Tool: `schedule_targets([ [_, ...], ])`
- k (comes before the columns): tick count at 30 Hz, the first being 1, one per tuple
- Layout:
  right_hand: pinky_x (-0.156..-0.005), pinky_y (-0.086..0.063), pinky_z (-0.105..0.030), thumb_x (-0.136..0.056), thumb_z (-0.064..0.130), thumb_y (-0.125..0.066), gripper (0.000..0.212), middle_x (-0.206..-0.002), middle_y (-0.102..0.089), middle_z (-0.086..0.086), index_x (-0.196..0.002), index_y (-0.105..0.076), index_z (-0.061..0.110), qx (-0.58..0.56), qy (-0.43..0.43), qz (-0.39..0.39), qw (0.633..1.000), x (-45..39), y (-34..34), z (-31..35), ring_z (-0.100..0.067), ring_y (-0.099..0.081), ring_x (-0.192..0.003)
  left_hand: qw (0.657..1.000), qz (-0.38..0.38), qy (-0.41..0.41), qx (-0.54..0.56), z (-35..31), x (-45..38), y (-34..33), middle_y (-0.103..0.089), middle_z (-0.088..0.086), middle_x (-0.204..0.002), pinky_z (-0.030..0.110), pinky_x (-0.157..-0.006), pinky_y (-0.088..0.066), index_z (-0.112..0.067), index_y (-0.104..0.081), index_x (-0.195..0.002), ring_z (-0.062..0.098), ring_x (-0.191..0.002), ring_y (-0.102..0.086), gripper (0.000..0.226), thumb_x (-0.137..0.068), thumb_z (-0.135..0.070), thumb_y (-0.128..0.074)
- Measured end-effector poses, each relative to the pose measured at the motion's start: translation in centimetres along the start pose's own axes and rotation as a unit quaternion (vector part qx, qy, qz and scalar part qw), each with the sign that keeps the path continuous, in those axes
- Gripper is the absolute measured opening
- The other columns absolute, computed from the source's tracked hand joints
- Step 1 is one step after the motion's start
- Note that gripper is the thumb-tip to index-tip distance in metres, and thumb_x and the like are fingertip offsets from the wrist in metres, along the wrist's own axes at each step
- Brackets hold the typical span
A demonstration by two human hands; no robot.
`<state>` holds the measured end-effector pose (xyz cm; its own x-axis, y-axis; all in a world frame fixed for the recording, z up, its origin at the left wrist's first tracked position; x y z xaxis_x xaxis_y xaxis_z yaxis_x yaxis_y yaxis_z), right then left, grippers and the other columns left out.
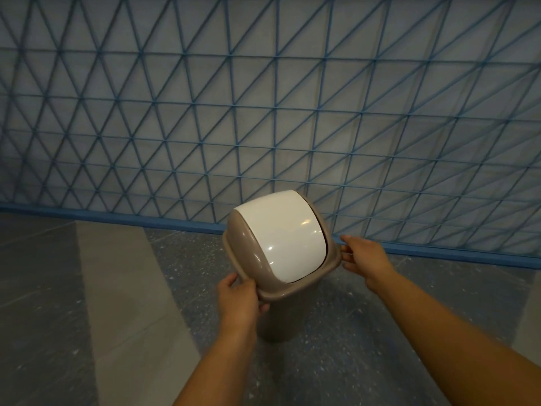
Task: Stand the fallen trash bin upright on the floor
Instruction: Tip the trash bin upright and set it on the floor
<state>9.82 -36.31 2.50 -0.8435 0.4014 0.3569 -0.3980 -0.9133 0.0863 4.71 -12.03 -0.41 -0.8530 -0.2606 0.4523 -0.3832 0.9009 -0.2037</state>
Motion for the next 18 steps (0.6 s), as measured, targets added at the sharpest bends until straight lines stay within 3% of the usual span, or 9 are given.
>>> schedule_targets([
  [2,-0.063,-0.053,-0.028,-0.091,0.02,-0.054,0.024,-0.079,-0.064,-0.012,-0.1,-0.066,0.001,0.035,0.013,0.018,0.999,-0.5,-0.6,0.9,-0.019,-0.059,-0.068,1.0,-0.004,-0.003,-0.002,-0.1,0.0,0.1,-0.07,0.01,-0.105,0.035,-0.064,-0.055,-0.022,-0.048,-0.132,0.026,-0.093,-0.067,0.046,-0.087,-0.019,-0.06],
  [5,-0.059,-0.053,-0.025,-0.09,0.013,-0.055,0.021,-0.083,-0.067,-0.013,-0.104,-0.07,0.01,0.081,0.014,0.052,0.995,-0.7,-1.3,0.9,-0.018,-0.059,-0.069,1.0,-0.014,-0.009,-0.003,-0.3,-0.2,0.5,-0.069,0.005,-0.096,0.031,-0.06,-0.053,-0.023,-0.046,-0.134,0.024,-0.089,-0.067,0.049,-0.089,-0.011,-0.058],
  [9,-0.053,-0.049,-0.024,-0.087,0.015,-0.06,0.017,-0.072,-0.067,-0.005,-0.099,-0.072,0.012,0.044,-0.014,0.068,0.997,-0.3,-0.4,-0.2,-0.013,-0.06,-0.062,1.0,-0.015,-0.011,-0.014,-0.7,-1.1,1.0,-0.068,0.01,-0.109,0.032,-0.059,-0.053,-0.022,-0.049,-0.135,0.025,-0.087,-0.066,0.045,-0.092,-0.009,-0.053],
  [13,-0.054,-0.053,-0.026,-0.087,0.019,-0.06,0.01,-0.062,-0.067,0.0,-0.086,-0.069,0.014,-0.005,-0.045,0.097,0.994,1.1,0.7,-2.0,-0.01,-0.061,-0.056,0.999,-0.028,-0.005,-0.015,-1.3,-2.1,0.6,-0.065,0.013,-0.115,0.037,-0.07,-0.054,-0.02,-0.048,-0.136,0.026,-0.094,-0.063,0.044,-0.092,-0.012,-0.052],
  [18,-0.052,-0.054,-0.026,-0.093,0.022,-0.053,0.016,-0.062,-0.069,-0.001,-0.093,-0.066,0.012,-0.075,-0.033,0.076,0.994,3.2,1.5,-5.1,-0.011,-0.065,-0.055,0.999,-0.042,-0.005,-0.017,-1.7,-2.8,0.1,-0.068,0.01,-0.096,0.033,-0.061,-0.052,-0.015,-0.062,-0.119,0.023,-0.08,-0.062,0.028,-0.092,-0.019,-0.054],
])
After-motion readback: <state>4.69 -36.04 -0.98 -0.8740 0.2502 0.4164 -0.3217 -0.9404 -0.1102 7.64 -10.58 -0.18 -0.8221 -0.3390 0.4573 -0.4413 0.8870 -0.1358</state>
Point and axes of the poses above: each hand's wrist, its own x-axis away from the middle knuckle, its own y-axis out of the back of the hand, z = x × y, the point moved 4 cm from there along -x, towards the middle knuckle
